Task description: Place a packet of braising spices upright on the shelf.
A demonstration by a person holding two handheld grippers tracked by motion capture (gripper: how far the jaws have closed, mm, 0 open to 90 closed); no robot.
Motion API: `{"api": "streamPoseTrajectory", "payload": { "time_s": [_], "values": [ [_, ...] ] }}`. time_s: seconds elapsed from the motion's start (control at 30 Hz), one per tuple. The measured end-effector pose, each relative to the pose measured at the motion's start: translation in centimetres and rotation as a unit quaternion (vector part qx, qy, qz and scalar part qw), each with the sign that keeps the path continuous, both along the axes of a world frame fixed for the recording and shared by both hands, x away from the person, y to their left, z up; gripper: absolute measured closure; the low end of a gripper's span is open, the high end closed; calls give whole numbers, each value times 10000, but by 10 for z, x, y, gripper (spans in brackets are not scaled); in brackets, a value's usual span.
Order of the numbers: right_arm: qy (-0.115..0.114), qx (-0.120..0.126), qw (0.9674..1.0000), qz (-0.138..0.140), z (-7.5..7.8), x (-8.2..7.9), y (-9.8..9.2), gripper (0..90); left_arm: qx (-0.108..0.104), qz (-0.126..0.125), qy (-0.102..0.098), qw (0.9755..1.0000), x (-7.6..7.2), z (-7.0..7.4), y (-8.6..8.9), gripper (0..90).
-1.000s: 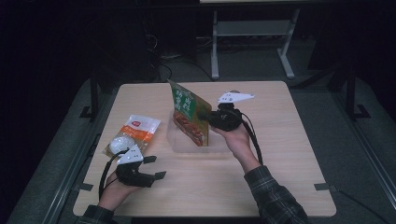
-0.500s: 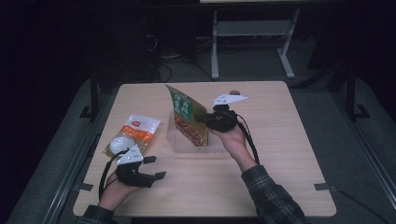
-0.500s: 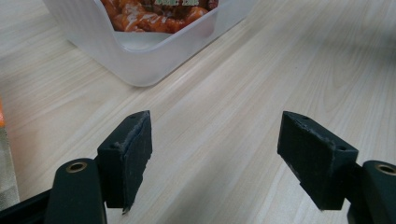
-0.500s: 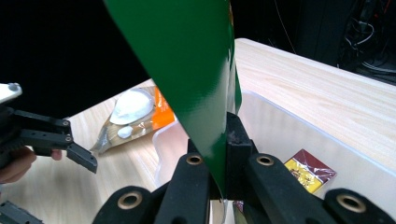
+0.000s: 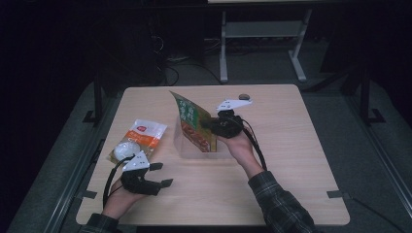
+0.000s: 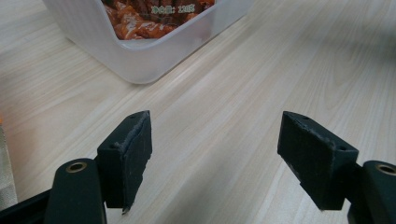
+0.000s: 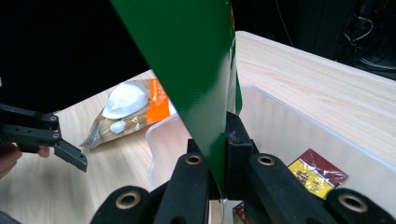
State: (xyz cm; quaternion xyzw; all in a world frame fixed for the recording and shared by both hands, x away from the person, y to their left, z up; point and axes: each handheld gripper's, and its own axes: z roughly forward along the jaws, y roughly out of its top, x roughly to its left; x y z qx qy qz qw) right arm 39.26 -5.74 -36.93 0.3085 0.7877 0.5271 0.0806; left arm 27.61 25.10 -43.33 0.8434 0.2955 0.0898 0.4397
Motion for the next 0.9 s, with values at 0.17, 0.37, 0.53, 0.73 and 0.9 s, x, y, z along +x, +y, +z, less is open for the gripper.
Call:
{"api": "streamPoseTrajectory", "payload": {
  "time_s": [0.17, 0.37, 0.53, 0.73, 0.9],
  "values": [
    [-23, -7, 10000, 3, 2, -3, -2, 727, 23, 0, -13, 10000, 0, 0, 0, 256],
    [-167, -188, 9996, -133, 7, -19, -13, 480, 41, -10, -12, 10000, 1, 0, -1, 256],
    [-199, -263, 9994, -96, 5, -35, -27, 433, 81, -49, -36, 9999, 1, 0, -2, 255],
    [-165, -332, 9993, -39, 0, -52, -37, 390, 117, -65, -49, 9999, 1, -1, -2, 256],
    [-105, -463, 9988, 72, -8, -64, -46, 371, 146, -39, -54, 9999, 2, -1, -2, 256]
  ]
}}
